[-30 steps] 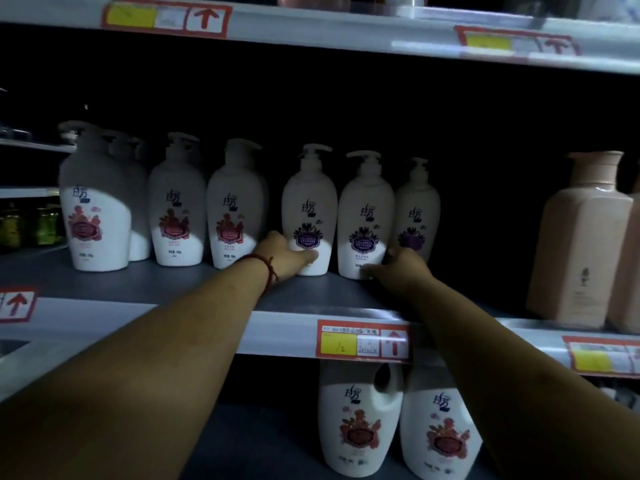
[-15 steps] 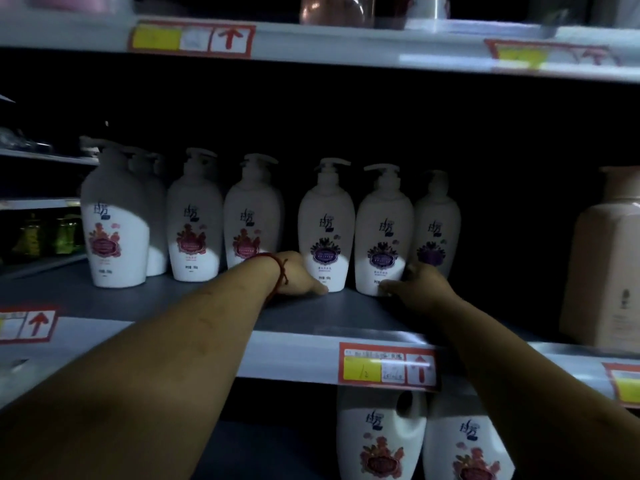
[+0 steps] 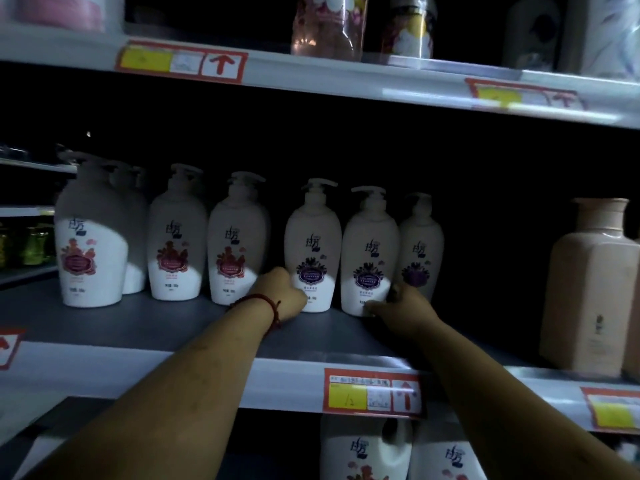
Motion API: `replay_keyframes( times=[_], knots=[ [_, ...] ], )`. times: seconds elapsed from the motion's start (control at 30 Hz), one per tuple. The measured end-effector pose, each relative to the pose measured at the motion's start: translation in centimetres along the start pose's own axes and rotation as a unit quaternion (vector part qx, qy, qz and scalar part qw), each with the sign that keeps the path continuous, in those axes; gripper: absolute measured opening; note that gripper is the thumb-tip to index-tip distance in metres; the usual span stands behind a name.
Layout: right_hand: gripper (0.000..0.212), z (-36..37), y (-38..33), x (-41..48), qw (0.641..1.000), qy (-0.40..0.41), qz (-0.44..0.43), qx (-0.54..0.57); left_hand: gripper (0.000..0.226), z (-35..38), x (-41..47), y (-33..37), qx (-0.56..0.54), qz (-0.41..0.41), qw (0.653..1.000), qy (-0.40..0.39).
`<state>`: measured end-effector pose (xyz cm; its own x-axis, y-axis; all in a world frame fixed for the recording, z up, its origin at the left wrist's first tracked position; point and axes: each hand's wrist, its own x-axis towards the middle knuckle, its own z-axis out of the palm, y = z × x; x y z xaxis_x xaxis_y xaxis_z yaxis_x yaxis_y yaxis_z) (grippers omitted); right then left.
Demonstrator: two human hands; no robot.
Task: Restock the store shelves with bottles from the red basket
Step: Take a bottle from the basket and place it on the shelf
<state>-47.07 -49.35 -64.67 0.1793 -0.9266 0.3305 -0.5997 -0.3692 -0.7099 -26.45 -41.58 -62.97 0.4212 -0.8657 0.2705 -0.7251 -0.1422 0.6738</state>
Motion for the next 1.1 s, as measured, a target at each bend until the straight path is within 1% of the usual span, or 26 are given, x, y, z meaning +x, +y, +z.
replay_keyframes(
  times=[0.07, 0.13, 0.17, 0.27, 0.43, 0.6, 0.93, 1.1],
  knots=[
    [0.041, 0.0, 0.0, -0.1, 1.000, 0.005, 0.003, 0.005, 0.054, 0.0, 0.2, -0.4, -0.078, 0.000, 0.996, -0.037],
    [0.040, 0.0, -0.1, -0.2, 1.000, 0.008, 0.010, 0.014, 0.069, 0.1, 0.3, -1.1, -0.095, 0.026, 0.993, -0.059],
    [0.041, 0.0, -0.2, -0.3, 1.000, 0.007, 0.011, 0.014, 0.071, 0.2, 0.1, -1.2, -0.094, 0.040, 0.993, -0.066],
    [0.051, 0.1, 0.1, -0.2, 1.000, 0.002, 0.014, 0.021, 0.065, 0.4, 0.1, -1.5, -0.077, 0.063, 0.993, -0.057],
    [0.040, -0.1, 0.2, -0.2, 1.000, 0.005, 0.004, 0.007, 0.065, 0.5, 0.2, -1.7, -0.044, 0.079, 0.995, -0.037],
    [0.042, -0.1, 0.1, -0.1, 1.000, 0.015, -0.003, -0.016, 0.066, 0.6, 0.5, -2.0, -0.026, 0.085, 0.995, -0.036],
    [0.041, 0.0, 0.2, 0.2, 1.000, 0.013, 0.004, 0.001, 0.068, 1.1, 1.4, -2.5, -0.022, 0.082, 0.996, -0.039],
    [0.047, 0.0, 0.2, 0.2, 1.000, 0.013, 0.000, -0.014, 0.069, 1.2, 1.6, -2.5, -0.020, 0.083, 0.996, -0.038]
  ],
)
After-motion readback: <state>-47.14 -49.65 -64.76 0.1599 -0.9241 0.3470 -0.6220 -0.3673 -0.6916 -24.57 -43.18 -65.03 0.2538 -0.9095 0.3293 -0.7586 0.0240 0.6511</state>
